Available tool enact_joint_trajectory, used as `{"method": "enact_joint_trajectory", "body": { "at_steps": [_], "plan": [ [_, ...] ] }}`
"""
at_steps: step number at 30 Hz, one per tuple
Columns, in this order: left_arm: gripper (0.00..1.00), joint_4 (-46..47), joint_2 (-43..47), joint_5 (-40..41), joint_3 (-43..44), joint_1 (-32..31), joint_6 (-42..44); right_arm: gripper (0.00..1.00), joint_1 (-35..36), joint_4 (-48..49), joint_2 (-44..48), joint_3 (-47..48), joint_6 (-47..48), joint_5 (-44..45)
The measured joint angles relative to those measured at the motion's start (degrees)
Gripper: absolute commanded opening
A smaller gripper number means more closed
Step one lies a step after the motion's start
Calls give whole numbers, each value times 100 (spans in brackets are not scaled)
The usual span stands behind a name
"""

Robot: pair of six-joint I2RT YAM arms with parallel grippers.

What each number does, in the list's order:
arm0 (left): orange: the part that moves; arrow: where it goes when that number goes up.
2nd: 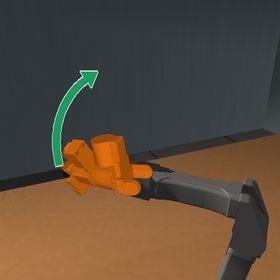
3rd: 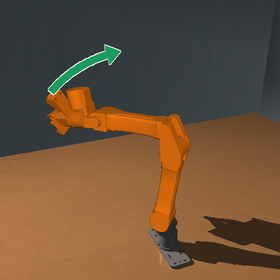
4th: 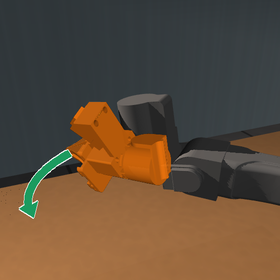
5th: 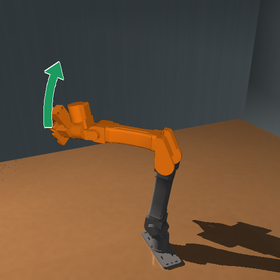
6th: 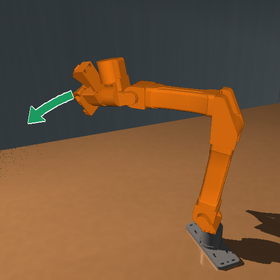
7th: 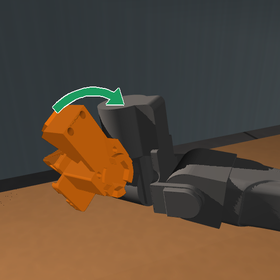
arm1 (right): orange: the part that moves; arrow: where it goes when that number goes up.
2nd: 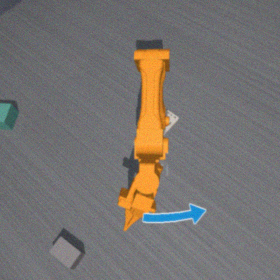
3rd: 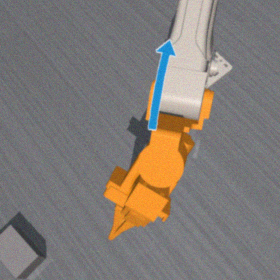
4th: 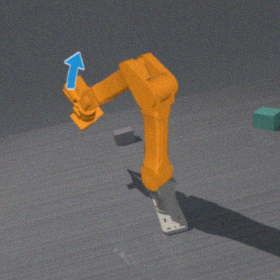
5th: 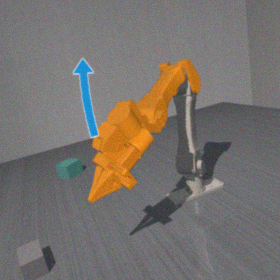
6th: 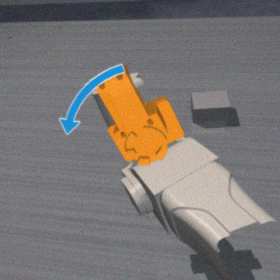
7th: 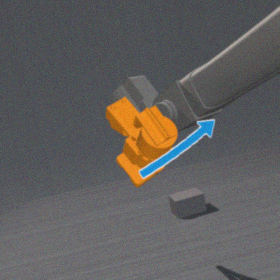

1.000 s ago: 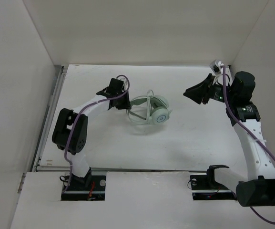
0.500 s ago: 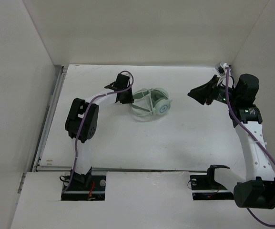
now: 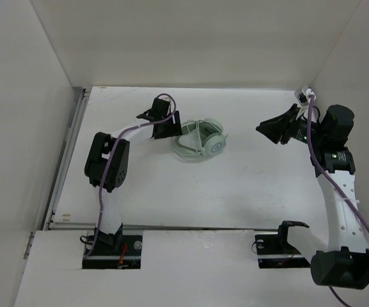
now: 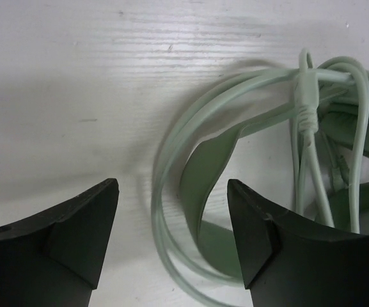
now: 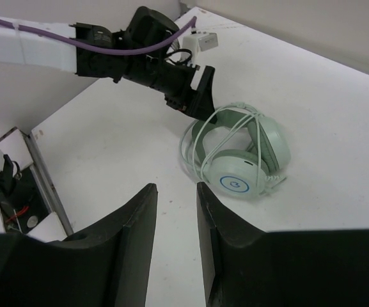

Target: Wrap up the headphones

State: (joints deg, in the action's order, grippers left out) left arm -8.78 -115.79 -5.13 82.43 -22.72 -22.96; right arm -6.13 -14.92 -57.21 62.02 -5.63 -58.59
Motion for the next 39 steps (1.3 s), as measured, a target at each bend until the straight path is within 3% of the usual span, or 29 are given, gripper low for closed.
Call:
{"method": "enact_joint_trajectory", "body": {
  "at_steps": [4,8,10,13,17,19,20,27,32,39],
  "plan": [
    [67,-155,629,-46,-398,138,162,37,-142,-7,199,-205,2,7],
    [66,-439,1858,-133,-688,249,527,39,-511,-26,507,-398,24,332],
    [75,-568,2662,-146,-734,251,850,42,-807,-59,787,-511,87,833],
    [80,-743,3985,-9,-745,212,1561,48,-1285,-284,1290,-645,306,2074],
    [83,-953,5405,415,-953,728,2365,69,-1801,-680,1687,-793,909,3873],
    [95,-1200,5840,721,-1150,1440,2715,100,-2041,-949,1775,-953,1222,4535],
    [100,-1298,5936,780,-1250,1768,2894,100,-2149,-1123,1786,-1036,1357,4765],
    [100,-1904,5884,702,-2549,3657,3670,100,-2896,-2614,1969,-1198,1790,4817],
    [100,-1840,5853,396,-3158,4721,3814,100,-3274,-3779,1462,-474,1716,4669],
    [100,-1473,5654,-55,-3418,5423,3877,100,-3600,-4179,1054,-120,1790,4684]
  ]
}}
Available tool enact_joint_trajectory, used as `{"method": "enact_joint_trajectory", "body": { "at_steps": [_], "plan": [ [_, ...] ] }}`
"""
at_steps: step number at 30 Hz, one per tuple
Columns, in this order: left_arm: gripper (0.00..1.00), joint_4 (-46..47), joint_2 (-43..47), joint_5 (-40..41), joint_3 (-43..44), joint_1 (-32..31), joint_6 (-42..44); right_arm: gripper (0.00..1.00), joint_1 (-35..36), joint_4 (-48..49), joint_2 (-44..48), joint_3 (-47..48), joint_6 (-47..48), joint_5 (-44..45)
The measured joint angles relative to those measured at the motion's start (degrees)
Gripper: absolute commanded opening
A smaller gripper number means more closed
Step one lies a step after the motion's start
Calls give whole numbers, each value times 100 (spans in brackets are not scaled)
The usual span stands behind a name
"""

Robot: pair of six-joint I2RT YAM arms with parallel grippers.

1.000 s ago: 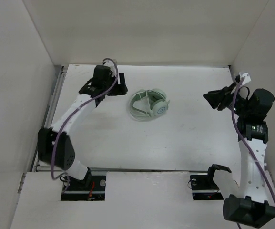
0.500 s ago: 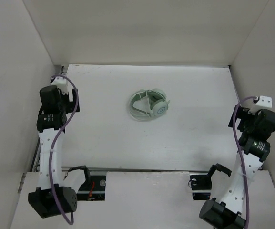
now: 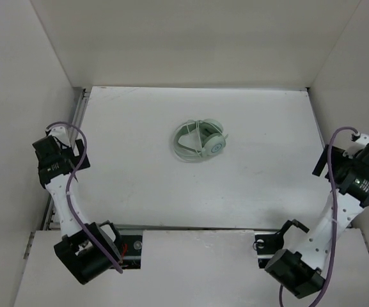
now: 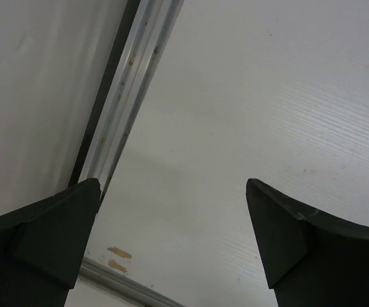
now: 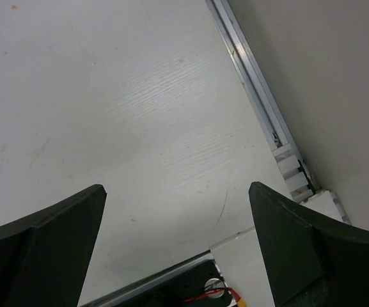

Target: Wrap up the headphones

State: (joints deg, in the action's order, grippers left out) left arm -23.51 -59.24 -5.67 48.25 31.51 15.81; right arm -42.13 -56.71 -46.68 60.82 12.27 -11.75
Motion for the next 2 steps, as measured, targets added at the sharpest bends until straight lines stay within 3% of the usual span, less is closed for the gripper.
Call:
{"method": "enact_joint_trajectory", "body": {
  "at_steps": [2],
  "plan": [
    [100,105,-15,-105,-11,52,22,100,-22,66,236,-131,-2,4]
  ]
}}
